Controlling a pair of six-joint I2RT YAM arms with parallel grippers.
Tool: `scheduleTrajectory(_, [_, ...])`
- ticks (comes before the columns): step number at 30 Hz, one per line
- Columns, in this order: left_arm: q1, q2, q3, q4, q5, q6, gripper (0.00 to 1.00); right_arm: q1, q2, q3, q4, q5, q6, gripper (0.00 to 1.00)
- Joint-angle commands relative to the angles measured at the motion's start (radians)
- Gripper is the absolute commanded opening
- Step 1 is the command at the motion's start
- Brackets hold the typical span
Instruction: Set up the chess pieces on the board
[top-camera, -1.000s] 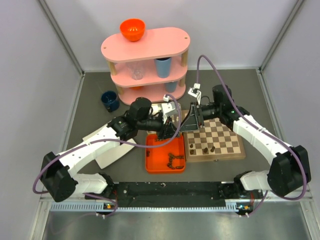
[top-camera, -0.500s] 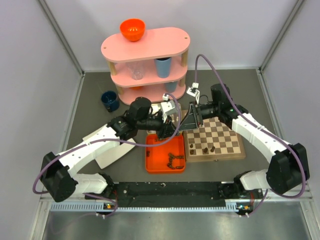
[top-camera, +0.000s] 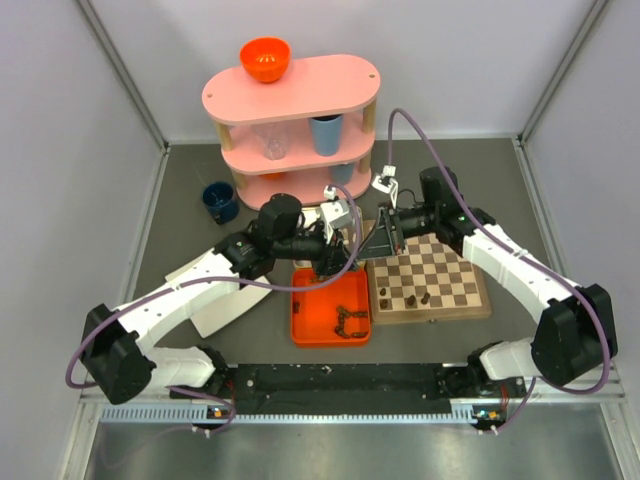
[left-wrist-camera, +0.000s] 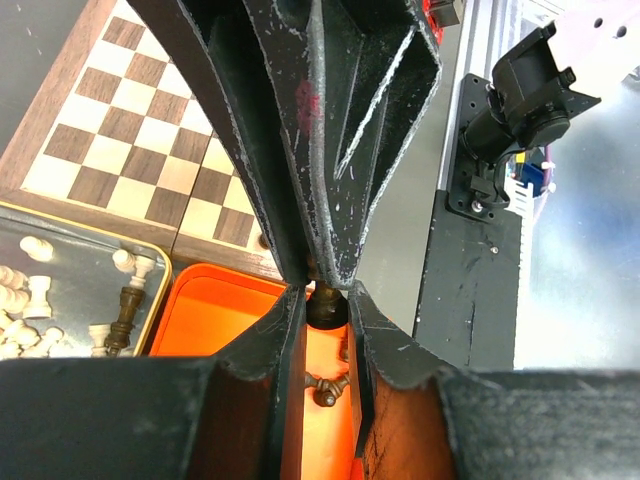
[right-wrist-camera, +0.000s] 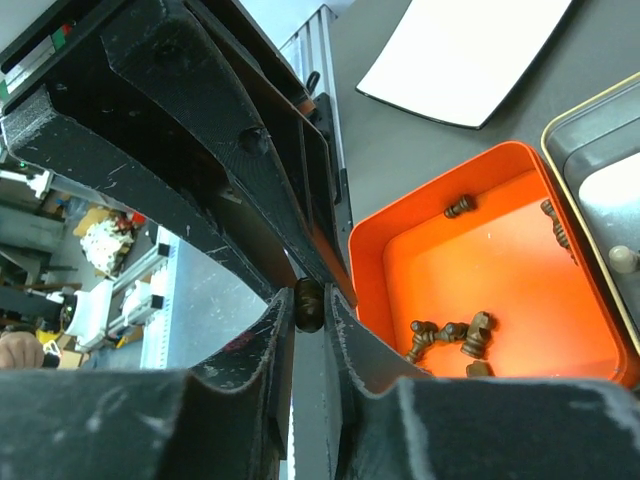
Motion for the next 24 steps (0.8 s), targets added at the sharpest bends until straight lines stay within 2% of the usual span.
scheduleTrajectory(1, [0.007, -0.015, 0.019, 0.093, -0.027, -0.009, 0.02, 0.029, 0.007, 0.06, -0.027, -0.026, -0.033, 0.1])
scheduleTrajectory(5, [0.01, -0.019, 0.018, 0.096, -0.03, -0.017, 0.08, 0.027, 0.006, 0.064, -0.033, -0.021, -0.043, 0.03])
scheduleTrajectory(6, [0.01, -0.021, 0.015, 0.096, -0.03, -0.02, 0.22, 0.027, 0.004, 0.066, -0.036, -0.014, -0.051, 0.01])
scheduleTrajectory(9, [0.011, -0.045, -0.004, 0.096, -0.041, -0.023, 0.42, 0.023, -0.006, 0.07, -0.054, 0.005, -0.072, 0.01])
scheduleTrajectory(10, [0.014, -0.054, -0.011, 0.096, -0.047, -0.021, 0.52, 0.009, -0.009, 0.07, -0.057, 0.008, -0.077, 0.01])
scheduleTrajectory(14, [0.019, -0.152, -0.056, 0.078, -0.122, 0.003, 0.69, -0.042, -0.045, 0.066, -0.093, 0.041, -0.12, 0.0])
scheduleTrajectory(19, [0.036, -0.281, -0.134, 0.004, -0.291, 0.067, 0.86, -0.056, -0.1, 0.08, -0.278, 0.289, -0.394, 0.01])
scheduleTrajectory(20, [0.036, -0.326, -0.146, -0.007, -0.32, 0.093, 0.93, -0.056, -0.109, 0.061, -0.312, 0.337, -0.425, 0.01])
scheduleTrajectory(22, [0.039, -0.384, -0.188, -0.042, -0.421, 0.11, 0.99, -0.059, -0.146, 0.032, -0.321, 0.471, -0.502, 0.01])
scheduleTrajectory(24, [0.04, -0.413, -0.218, -0.072, -0.504, 0.13, 0.99, -0.059, -0.169, -0.017, -0.324, 0.572, -0.563, 0.02])
